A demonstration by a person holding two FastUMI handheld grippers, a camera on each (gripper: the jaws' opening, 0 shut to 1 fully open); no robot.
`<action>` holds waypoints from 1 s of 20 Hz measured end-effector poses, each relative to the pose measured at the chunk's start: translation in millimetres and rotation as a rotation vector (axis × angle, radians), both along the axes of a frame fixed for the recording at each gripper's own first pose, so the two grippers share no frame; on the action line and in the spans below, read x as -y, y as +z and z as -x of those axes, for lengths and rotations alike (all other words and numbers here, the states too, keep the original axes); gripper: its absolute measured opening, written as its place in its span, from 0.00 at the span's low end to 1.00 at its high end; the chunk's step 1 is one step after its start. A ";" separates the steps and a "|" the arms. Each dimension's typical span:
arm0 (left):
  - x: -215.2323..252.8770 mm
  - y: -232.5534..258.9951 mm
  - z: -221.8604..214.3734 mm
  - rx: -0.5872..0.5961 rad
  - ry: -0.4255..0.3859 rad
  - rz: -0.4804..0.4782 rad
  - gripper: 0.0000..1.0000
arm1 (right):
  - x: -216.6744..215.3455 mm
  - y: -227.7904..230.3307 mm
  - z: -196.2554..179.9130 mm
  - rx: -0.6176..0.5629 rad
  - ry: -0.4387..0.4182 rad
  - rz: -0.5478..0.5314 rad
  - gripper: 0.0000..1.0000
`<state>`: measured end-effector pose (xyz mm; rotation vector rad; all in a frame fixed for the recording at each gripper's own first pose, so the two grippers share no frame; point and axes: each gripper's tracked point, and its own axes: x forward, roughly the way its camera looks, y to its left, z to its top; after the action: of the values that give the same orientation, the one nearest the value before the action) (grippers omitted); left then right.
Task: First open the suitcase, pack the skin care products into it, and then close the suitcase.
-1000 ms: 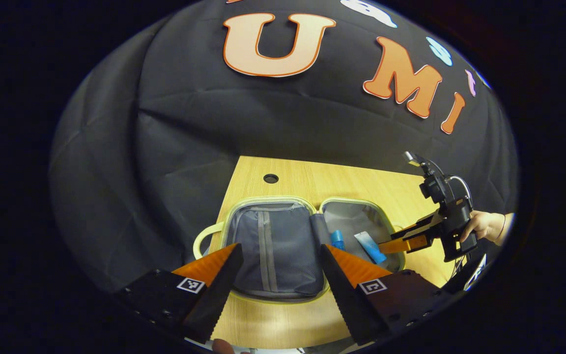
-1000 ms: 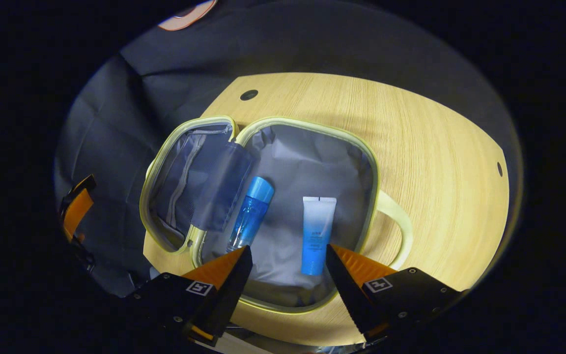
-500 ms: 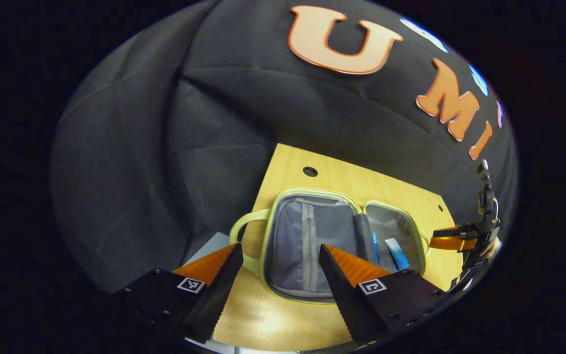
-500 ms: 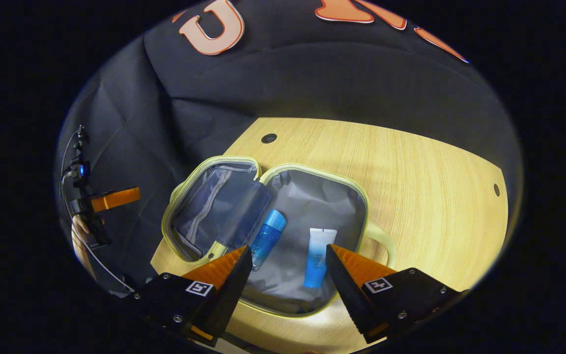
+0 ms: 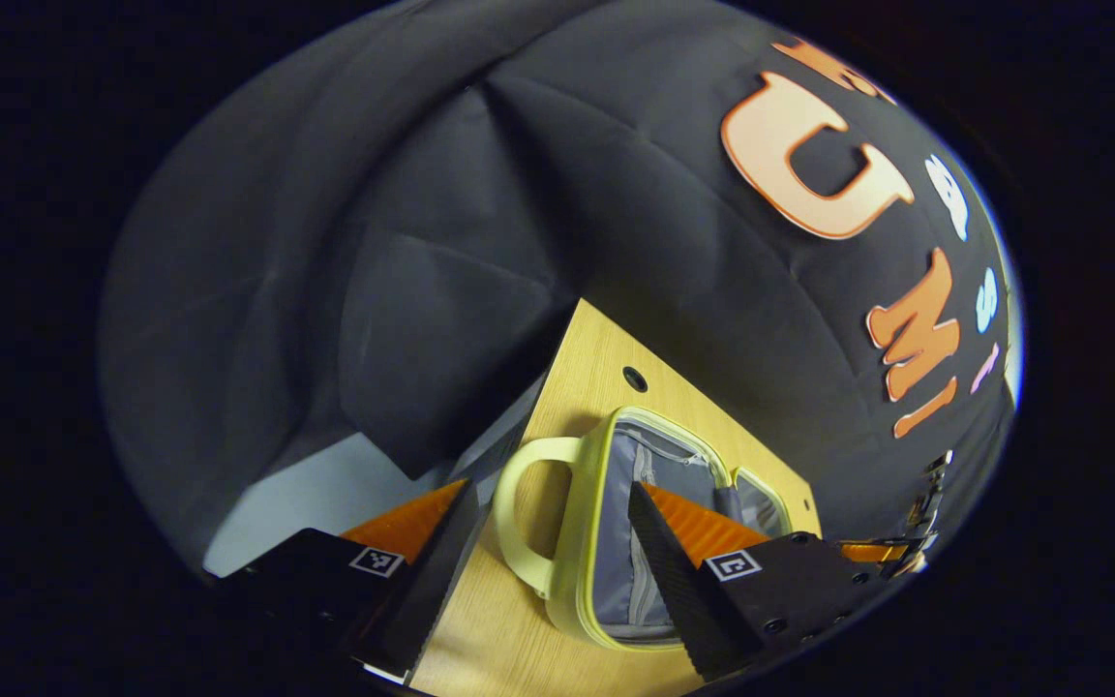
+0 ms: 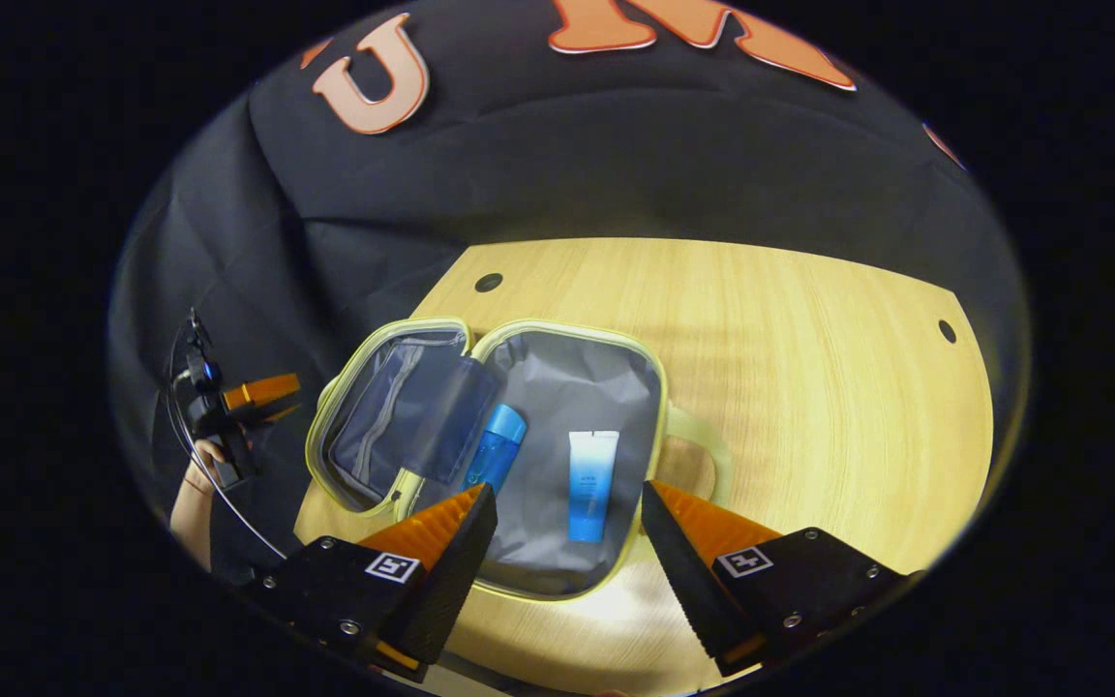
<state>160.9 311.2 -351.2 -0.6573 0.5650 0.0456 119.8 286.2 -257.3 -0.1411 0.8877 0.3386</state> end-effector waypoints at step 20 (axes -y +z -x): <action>2.4 -35.8 -25.5 0.017 0.086 0.127 0.09 | 43.8 -2.1 1.8 -0.015 -0.135 -0.023 0.96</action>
<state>186.4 308.9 -387.0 -0.8047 0.5262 0.0857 118.1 242.4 -259.4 -0.0570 0.9025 0.2247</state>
